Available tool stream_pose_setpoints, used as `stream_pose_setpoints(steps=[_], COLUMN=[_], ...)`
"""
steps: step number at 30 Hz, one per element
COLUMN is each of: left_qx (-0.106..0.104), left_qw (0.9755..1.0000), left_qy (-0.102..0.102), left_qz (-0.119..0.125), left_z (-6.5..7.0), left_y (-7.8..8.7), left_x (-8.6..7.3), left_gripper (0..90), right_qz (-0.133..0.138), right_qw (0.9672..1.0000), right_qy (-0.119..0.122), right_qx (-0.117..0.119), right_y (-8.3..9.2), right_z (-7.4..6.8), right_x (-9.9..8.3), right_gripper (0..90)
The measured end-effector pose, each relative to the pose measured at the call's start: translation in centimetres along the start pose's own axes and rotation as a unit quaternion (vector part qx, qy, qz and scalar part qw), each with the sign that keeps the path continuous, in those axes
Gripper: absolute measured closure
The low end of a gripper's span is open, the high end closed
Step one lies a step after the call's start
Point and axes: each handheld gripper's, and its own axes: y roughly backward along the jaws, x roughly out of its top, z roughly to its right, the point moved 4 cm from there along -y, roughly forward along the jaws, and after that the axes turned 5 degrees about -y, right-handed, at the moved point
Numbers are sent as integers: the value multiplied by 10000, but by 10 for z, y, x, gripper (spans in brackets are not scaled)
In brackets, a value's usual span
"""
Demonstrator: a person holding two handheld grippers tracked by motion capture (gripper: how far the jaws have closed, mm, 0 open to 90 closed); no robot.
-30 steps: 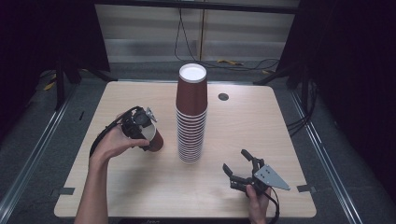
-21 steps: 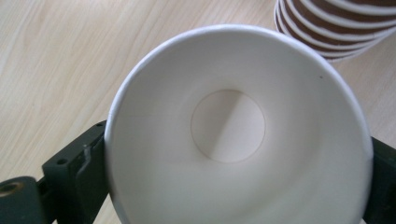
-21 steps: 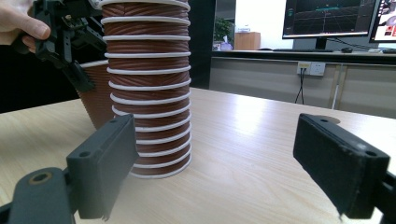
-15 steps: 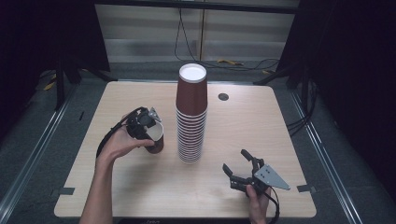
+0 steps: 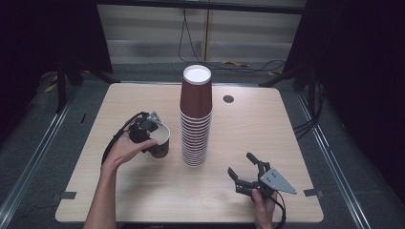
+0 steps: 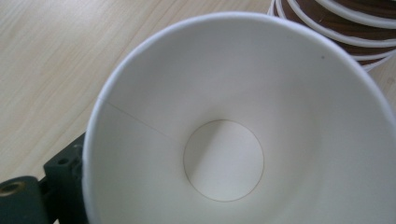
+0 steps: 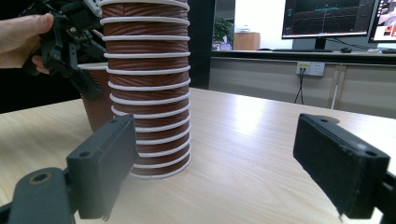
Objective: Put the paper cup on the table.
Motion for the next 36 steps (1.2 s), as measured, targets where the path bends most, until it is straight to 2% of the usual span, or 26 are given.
stream_pose_setpoints(steps=[1,3,4,5,6,7,10,11,13,15,16,20,21,24,26,31,32,34,36], left_qx=[-37,-102,-102,-76,0,39,31,14,27,-13,-13,71,98,137,180,277,295,398,431], left_qw=[10000,9994,9994,9994,9989,9993,9992,9987,9988,9979,9979,9975,9963,9955,9941,9927,9914,9903,9861], left_qy=[6,248,248,256,341,261,277,347,312,435,435,482,573,673,726,748,813,786,894], left_qz=[25,215,215,211,316,269,293,367,381,478,478,516,635,652,780,910,980,1071,1330], left_z=[0,1,1,1,2,1,3,5,5,6,6,8,7,8,11,15,17,19,25], left_y=[-1,-4,-4,-4,-6,-6,-9,-11,-11,-12,-12,-13,-12,-11,-9,-5,-4,0,5], left_x=[-2,-8,-8,-10,-12,-14,-21,-25,-27,-33,-33,-43,-49,-55,-59,-64,-65,-68,-70], left_gripper=[55,77,82,82,78,85,141,146,152,156,156,157,157,157,158,159,159,159,158], right_qz=[0,2,2,1,-1,2,2,2,0,3,3,8,1,2,3,5,5,5,9], right_qw=[10000,10000,10000,10000,10000,10000,10000,10000,10000,10000,10000,10000,10000,10000,10000,10000,10000,10000,10000], right_qy=[-1,-6,-6,-9,4,-6,-10,-13,-11,-11,-11,-10,-3,9,-9,15,15,12,3], right_qx=[-11,-8,-8,-12,-13,-12,-12,-18,-29,-40,-40,-41,-52,-55,-52,-65,-65,-64,-61], right_y=[0,0,0,0,0,0,0,0,0,-1,-1,0,0,0,0,0,0,0,0], right_z=[0,0,0,0,0,0,0,0,0,0,0,0,0,0,0,0,0,0,0], right_x=[0,0,0,0,0,0,0,0,0,0,0,0,0,0,0,0,0,0,0], right_gripper=[133,133,133,133,133,133,133,133,133,133,133,133,133,133,133,133,133,133,133])
